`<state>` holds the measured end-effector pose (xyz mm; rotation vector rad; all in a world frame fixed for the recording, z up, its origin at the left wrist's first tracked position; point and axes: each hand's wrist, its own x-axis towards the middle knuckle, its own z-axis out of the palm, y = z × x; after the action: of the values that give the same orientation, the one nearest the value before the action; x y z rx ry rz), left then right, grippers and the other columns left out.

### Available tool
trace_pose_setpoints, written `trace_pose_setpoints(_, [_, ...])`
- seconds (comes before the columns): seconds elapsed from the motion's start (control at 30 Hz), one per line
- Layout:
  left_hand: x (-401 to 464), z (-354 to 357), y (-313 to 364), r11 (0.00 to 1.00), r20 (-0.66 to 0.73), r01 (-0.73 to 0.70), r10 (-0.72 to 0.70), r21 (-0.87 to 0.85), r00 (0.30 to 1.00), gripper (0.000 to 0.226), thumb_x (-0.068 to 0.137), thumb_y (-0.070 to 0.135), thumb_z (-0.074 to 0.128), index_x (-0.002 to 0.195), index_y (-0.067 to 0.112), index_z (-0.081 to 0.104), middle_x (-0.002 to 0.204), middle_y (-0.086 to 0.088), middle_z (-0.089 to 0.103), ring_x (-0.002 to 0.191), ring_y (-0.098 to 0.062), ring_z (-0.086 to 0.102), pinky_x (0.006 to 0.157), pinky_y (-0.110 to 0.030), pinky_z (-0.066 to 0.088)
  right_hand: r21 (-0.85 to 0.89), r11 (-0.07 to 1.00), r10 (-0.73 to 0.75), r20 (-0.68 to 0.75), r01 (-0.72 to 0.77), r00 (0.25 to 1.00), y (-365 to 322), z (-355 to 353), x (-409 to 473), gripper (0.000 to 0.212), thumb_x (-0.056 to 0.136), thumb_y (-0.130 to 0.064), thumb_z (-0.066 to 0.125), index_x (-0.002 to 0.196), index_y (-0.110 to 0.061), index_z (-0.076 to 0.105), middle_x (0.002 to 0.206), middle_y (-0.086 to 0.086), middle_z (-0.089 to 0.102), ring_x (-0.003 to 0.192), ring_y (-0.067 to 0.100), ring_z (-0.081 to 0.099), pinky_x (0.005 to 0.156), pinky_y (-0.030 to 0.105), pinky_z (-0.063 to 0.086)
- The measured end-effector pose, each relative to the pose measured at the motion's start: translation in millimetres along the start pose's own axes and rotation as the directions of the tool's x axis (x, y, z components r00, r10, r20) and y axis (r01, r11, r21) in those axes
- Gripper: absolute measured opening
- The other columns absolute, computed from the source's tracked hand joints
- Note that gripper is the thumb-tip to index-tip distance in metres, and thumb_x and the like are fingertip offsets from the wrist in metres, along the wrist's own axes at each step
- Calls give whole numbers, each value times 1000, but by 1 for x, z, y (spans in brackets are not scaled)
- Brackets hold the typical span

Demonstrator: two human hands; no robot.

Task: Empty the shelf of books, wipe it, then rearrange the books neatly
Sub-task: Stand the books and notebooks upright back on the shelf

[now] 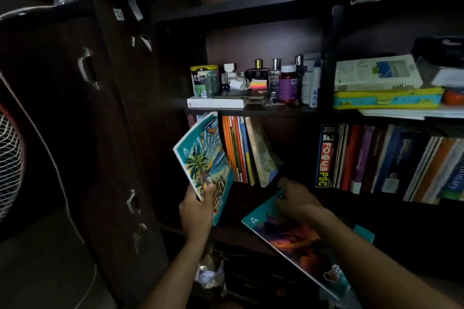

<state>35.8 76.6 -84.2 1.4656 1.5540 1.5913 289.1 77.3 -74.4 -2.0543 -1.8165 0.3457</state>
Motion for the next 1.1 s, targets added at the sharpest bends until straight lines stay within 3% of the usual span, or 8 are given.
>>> trace_pose_setpoints(0.1, [10,11,-16,998,40,6,-8,58,999,72,83,80,46,132,29,60,118,2,67,118,-26,60,92,-48,55,176,984,-7,-65,18,998,-13,13,26,65,86,-37,73,139,-14,43,134,16,53,121,35,55,95,36,47])
trace_pose_setpoints(0.33, [21,22,-32,975,179,-66,28,214,984,63,94,58,51,149,26,44,138,-2,58,132,-26,47,94,-38,45,377,926,64,-202,18,977,-37,32,85,117,74,-65,76,158,-22,7,160,15,28,143,38,35,113,47,36])
trace_pose_setpoints(0.43, [24,24,-37,972,173,-58,18,229,985,72,89,69,47,148,26,46,137,-1,58,132,-24,48,99,-39,46,328,944,89,-342,30,935,-37,50,97,106,74,-74,64,154,-27,13,151,15,46,131,40,49,105,52,43])
trace_pose_setpoints(0.57, [28,27,-47,980,155,-82,54,182,986,66,88,76,48,129,26,62,119,5,68,115,-19,63,92,-41,55,436,891,100,-454,123,885,-28,54,101,75,88,-33,71,152,-21,34,137,13,59,122,37,57,100,42,44])
trace_pose_setpoints(0.73, [28,26,-50,980,181,-80,47,181,982,68,81,85,47,121,32,63,115,7,70,112,-17,64,92,-44,56,586,795,153,-441,154,885,-24,52,104,84,82,-14,76,152,-25,31,135,8,60,119,30,59,101,44,50])
trace_pose_setpoints(0.87, [28,26,-54,969,223,-97,45,226,974,92,73,95,35,135,30,57,124,7,67,120,-17,60,97,-46,53,586,797,156,-430,144,889,-22,53,108,94,77,-17,82,153,-26,28,139,9,57,124,32,56,103,48,47])
trace_pose_setpoints(1.0, [28,27,-52,957,252,-116,48,265,966,107,69,99,32,148,27,46,142,5,57,135,-18,49,108,-44,45,485,872,150,-398,68,905,-22,54,108,90,87,-48,72,157,-28,20,153,10,43,138,36,42,110,53,35])
trace_pose_setpoints(1.1, [28,27,-53,958,244,-83,14,274,970,115,65,103,31,151,28,42,147,3,53,138,-19,46,110,-44,43,425,897,99,-458,120,884,-25,56,110,69,97,-36,60,155,-29,24,146,15,49,130,41,47,105,53,40])
